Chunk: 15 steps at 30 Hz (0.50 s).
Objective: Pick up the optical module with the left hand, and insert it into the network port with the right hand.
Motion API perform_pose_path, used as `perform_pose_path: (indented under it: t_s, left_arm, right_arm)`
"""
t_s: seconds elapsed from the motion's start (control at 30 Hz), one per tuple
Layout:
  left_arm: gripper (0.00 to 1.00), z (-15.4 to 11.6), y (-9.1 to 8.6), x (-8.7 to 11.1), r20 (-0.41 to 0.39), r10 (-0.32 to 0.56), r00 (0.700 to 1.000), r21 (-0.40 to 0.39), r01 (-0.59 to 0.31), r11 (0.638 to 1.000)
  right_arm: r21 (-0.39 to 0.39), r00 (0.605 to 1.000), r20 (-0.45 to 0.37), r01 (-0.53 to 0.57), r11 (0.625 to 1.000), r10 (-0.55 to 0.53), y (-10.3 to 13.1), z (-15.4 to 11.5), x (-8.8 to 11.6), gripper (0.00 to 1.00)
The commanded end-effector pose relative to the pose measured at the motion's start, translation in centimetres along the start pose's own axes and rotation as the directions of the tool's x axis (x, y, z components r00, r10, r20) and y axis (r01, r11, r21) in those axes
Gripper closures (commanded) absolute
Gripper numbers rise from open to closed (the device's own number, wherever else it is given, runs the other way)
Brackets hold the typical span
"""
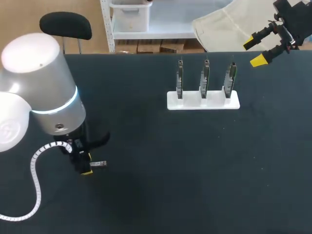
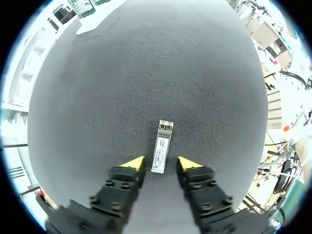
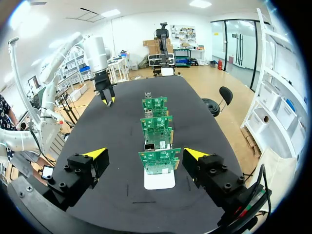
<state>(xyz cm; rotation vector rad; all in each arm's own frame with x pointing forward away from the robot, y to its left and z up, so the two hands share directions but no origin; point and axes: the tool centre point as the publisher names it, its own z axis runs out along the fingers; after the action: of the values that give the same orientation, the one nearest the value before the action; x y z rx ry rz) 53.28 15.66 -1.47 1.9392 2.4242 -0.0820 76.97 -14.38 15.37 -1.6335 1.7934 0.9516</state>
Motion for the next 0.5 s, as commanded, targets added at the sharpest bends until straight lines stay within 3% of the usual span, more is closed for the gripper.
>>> perform_pose_path:
  t_s: [0.03,0.3,0.5]
  left_arm:
    - [1.0,0.0,0.0,0.1,0.0,-0.002,1.0,0.003,0.002,1.0]
    - [1.0,0.0,0.1,0.3,0.002,-0.002,1.0,0.004,0.002,1.0]
    - [1.0,-1.4,1.4,-0.1,0.041,-0.041,0.998,-0.009,0.042,0.999]
  right_arm:
    - [-0.001,1.0,0.0,0.0,1.0,0.0,-0.1,0.0,0.0,0.0]
    - [-0.001,1.0,0.0,0.0,1.0,0.0,-0.1,0.0,0.0,0.0]
    - [-0.001,1.0,0.0,0.0,1.0,0.0,-0.1,0.0,0.0,0.0]
